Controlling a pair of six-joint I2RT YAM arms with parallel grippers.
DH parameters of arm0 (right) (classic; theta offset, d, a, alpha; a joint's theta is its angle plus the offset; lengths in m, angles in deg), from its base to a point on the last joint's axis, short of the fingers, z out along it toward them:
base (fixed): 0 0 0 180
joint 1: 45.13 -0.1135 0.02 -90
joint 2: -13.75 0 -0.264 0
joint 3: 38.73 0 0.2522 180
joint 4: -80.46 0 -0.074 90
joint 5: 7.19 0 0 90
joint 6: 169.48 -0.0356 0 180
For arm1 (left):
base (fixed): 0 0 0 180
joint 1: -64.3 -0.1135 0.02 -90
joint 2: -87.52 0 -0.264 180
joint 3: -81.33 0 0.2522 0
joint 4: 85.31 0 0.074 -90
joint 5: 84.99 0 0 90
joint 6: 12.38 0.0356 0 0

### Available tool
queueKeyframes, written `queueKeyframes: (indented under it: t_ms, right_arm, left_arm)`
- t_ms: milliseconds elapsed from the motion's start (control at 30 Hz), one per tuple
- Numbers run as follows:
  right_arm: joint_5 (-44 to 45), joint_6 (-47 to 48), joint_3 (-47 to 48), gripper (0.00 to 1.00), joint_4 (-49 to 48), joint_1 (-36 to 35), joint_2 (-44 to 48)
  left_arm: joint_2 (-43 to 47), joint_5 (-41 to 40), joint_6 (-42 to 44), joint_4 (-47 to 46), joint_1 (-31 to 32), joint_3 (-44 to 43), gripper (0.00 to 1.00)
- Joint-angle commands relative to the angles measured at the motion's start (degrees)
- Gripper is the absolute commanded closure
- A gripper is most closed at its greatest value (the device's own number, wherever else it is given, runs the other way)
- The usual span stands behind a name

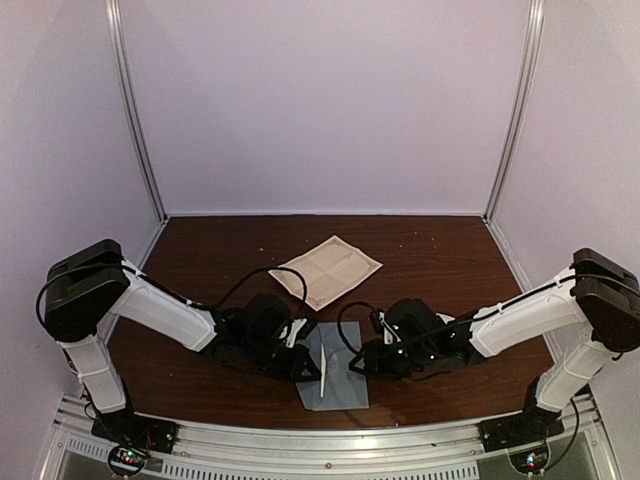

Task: Place the letter into the envelope and seal it

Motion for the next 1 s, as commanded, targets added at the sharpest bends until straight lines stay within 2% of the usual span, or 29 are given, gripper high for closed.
queueKeyframes:
  t_ms: [0,267,500,967]
  right_arm:
    - [2.6,-0.1,-0.6,0.57,1.4,-0.5,0.6]
    - [2.6,0.2,-0.5,0.57,2.0,-0.5,0.0]
    - [0.7,0.3,0.2,0.66,0.1,-0.9,-1.6]
    - [0.9,-0.4,-0.3,0.69,-0.5,-1.2,-1.6]
  left_arm:
    - [-1.1,-0.2,0.4,-0.3,0.3,-1.2,0.91]
    - [-1.3,-0.2,0.5,0.0,0.3,-1.5,0.91]
    - [-1.8,0.1,0.7,0.0,0.4,-2.6,0.91]
    - [-3.5,0.6,0.3,-0.7,1.2,-3.4,0.91]
